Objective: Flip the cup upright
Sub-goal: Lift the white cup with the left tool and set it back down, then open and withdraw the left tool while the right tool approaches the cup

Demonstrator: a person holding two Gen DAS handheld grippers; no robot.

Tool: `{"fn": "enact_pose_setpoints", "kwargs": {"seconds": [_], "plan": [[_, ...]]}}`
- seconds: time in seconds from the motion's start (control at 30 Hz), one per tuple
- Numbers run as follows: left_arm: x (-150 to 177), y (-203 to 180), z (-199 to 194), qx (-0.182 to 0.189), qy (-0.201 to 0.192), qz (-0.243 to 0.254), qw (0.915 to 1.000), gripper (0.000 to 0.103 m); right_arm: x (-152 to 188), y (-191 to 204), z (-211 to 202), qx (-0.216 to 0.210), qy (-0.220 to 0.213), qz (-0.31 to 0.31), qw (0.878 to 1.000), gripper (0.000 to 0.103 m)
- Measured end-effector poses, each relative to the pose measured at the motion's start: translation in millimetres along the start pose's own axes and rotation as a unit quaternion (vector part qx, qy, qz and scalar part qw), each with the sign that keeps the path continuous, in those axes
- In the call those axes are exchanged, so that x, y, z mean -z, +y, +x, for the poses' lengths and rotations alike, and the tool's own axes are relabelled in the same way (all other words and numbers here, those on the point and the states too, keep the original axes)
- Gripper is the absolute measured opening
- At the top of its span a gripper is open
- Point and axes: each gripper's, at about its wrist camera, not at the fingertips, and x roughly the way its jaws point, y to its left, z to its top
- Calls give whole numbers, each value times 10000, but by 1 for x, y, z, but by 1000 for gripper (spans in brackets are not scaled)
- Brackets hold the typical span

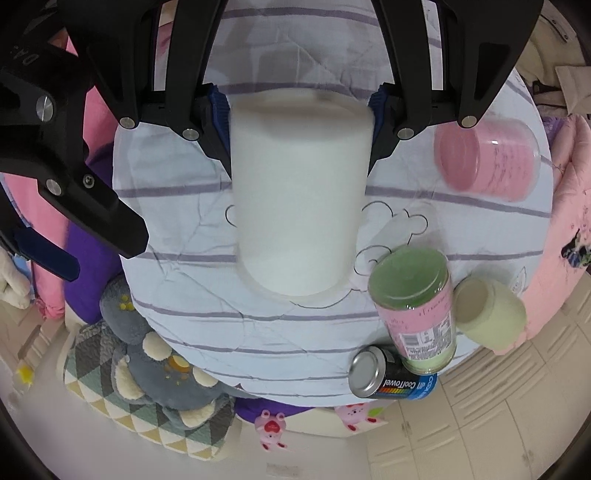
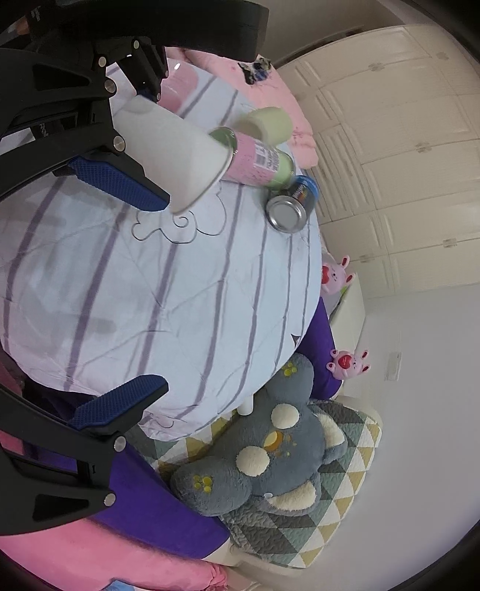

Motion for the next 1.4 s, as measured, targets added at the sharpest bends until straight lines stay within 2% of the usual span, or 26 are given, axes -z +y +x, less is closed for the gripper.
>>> {"fn": "enact_pose_setpoints", "kwargs": {"seconds": [0.17, 0.23, 0.27, 0.47, 1.4], "plan": [[6, 0, 2, 32, 11, -1, 10000, 60, 5, -1, -2, 52, 17, 43, 10000, 92], [8, -2, 2, -45, 13, 48, 10000, 66, 7, -1, -2, 42, 61, 73, 9999, 92], [8, -3, 1, -67, 14, 73, 9999, 76, 7, 0, -3, 54, 61, 94, 9999, 92], [13, 0, -10, -11, -187, 152, 9997, 96, 7, 2, -7, -57, 89, 159, 9998, 92], [50, 54, -47, 199, -801, 59, 9966, 99, 7, 60, -26, -100, -33, -62, 9999, 92]]}}
